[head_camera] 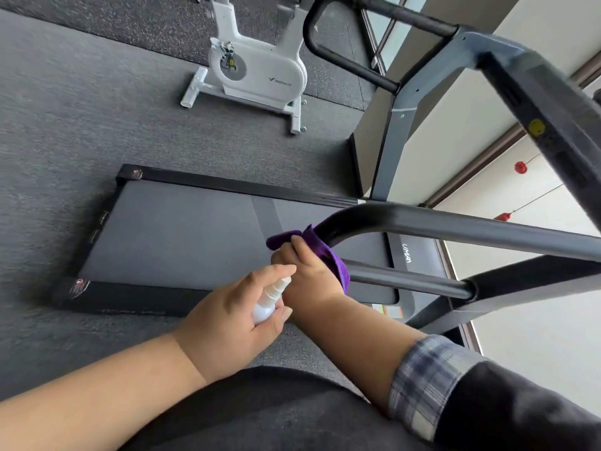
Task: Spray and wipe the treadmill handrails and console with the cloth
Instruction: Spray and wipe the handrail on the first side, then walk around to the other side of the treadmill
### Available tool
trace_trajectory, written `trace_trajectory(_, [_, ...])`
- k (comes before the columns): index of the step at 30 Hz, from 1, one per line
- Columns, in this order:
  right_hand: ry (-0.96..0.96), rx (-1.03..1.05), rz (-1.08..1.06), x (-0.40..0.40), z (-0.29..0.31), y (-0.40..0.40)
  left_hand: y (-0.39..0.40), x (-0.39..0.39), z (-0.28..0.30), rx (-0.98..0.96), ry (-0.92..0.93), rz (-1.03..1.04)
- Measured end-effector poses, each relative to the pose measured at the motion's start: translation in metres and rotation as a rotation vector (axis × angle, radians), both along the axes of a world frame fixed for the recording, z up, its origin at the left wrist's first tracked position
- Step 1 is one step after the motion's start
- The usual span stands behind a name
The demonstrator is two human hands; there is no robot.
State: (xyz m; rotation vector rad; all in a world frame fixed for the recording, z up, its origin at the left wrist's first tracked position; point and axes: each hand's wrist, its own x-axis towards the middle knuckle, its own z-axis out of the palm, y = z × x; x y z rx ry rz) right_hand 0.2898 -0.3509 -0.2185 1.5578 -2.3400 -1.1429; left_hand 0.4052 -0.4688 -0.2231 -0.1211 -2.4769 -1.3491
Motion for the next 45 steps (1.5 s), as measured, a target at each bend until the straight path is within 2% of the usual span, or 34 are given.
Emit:
trace_trajectory(3, [-0.112, -0.197, 0.088, -0.002, -0.001, 0.005, 0.003, 0.005, -0.007, -0.004, -0.027, 0.072])
trace_trajectory(11, [-0.551, -0.529, 0.042, 0.013, 0.020, 0.009, 0.013, 0.030, 0.003, 0.049, -0.086, 0.436])
trace_trajectory(13, [-0.641, -0.610, -0.043, 0.016, 0.025, 0.009, 0.018, 0.039, 0.008, 0.087, -0.071, 0.545])
trace_trajectory(17, [-1.019, -0.714, -0.215, 0.021, 0.034, 0.004, 0.034, 0.062, 0.016, 0.129, -0.081, 0.743])
trace_trajectory(20, [-1.221, -0.676, -0.217, 0.033, 0.043, 0.001, 0.049, 0.078, 0.021, 0.166, -0.131, 0.891])
trace_trajectory(24, [-1.498, -0.436, -0.423, 0.027, 0.062, -0.009, 0.052, 0.101, 0.026, 0.195, -0.064, 1.140])
trace_trajectory(27, [-1.720, -0.527, -0.582, 0.028, 0.069, -0.019, 0.050, 0.125, 0.027, 0.237, -0.059, 1.268])
trace_trajectory(30, [-1.807, -0.648, -0.765, 0.044, 0.066, -0.035, 0.046, 0.144, 0.025, 0.273, -0.077, 1.297])
trace_trajectory(34, [-2.020, -0.668, -1.087, 0.075, 0.063, -0.065, 0.027, 0.162, 0.021, 0.299, -0.144, 1.279])
trace_trajectory(38, [-2.055, -0.731, -1.103, 0.114, 0.054, -0.112, -0.017, 0.188, 0.015, 0.337, -0.210, 1.218])
trace_trajectory(45, [-2.205, -0.778, -1.056, 0.194, 0.058, -0.224, -0.147, 0.245, 0.022, 0.333, -0.276, 1.064])
